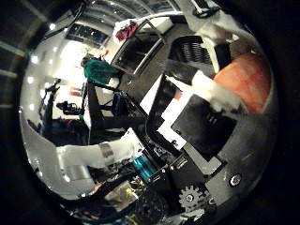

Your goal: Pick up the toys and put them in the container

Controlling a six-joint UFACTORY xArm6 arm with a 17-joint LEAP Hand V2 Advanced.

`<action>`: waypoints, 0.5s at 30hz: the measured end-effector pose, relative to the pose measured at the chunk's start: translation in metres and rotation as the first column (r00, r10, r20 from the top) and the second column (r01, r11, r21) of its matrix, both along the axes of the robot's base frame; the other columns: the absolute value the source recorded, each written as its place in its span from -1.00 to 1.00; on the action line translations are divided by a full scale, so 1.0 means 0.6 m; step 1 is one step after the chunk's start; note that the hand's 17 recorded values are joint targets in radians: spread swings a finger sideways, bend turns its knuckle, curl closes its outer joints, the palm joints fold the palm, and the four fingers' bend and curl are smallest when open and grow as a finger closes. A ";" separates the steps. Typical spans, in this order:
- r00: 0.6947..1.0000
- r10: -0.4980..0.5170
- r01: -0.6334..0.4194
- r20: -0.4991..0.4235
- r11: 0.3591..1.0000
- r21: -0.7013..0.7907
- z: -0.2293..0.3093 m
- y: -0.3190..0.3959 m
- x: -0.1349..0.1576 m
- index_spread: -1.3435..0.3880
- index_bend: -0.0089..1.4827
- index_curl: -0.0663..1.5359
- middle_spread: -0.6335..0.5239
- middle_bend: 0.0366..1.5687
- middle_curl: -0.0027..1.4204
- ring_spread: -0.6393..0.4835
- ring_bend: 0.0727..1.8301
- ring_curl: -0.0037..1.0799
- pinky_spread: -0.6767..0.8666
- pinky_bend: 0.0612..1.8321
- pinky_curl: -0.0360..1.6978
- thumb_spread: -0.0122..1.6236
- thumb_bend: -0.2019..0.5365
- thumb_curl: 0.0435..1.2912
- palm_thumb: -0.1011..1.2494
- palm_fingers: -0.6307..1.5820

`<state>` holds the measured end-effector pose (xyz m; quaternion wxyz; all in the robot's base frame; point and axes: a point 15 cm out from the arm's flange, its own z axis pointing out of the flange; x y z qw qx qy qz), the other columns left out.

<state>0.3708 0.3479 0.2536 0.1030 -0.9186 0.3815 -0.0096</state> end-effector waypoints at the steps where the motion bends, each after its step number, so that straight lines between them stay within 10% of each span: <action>1: 1.000 0.006 -0.006 -0.001 1.000 -0.006 -0.002 -0.002 0.000 0.13 0.01 -0.12 -0.21 0.27 -0.25 -0.28 0.29 0.03 -0.50 0.00 0.14 0.16 -0.51 -0.30 0.41 -0.25; 7: 1.000 0.021 -0.021 0.007 1.000 -0.016 -0.001 -0.044 0.032 -0.02 -0.21 -0.37 -0.11 -0.32 -0.52 0.19 -0.40 -0.50 0.27 -0.33 -0.16 0.20 -0.52 -0.31 0.42 -0.48; 15: 1.000 0.010 -0.010 0.000 0.999 -0.032 -0.003 -0.120 0.036 -0.04 -0.43 -0.46 -0.08 -0.54 -0.57 0.32 -0.60 -0.59 0.50 -0.50 -0.36 0.19 -0.51 -0.31 0.43 -0.37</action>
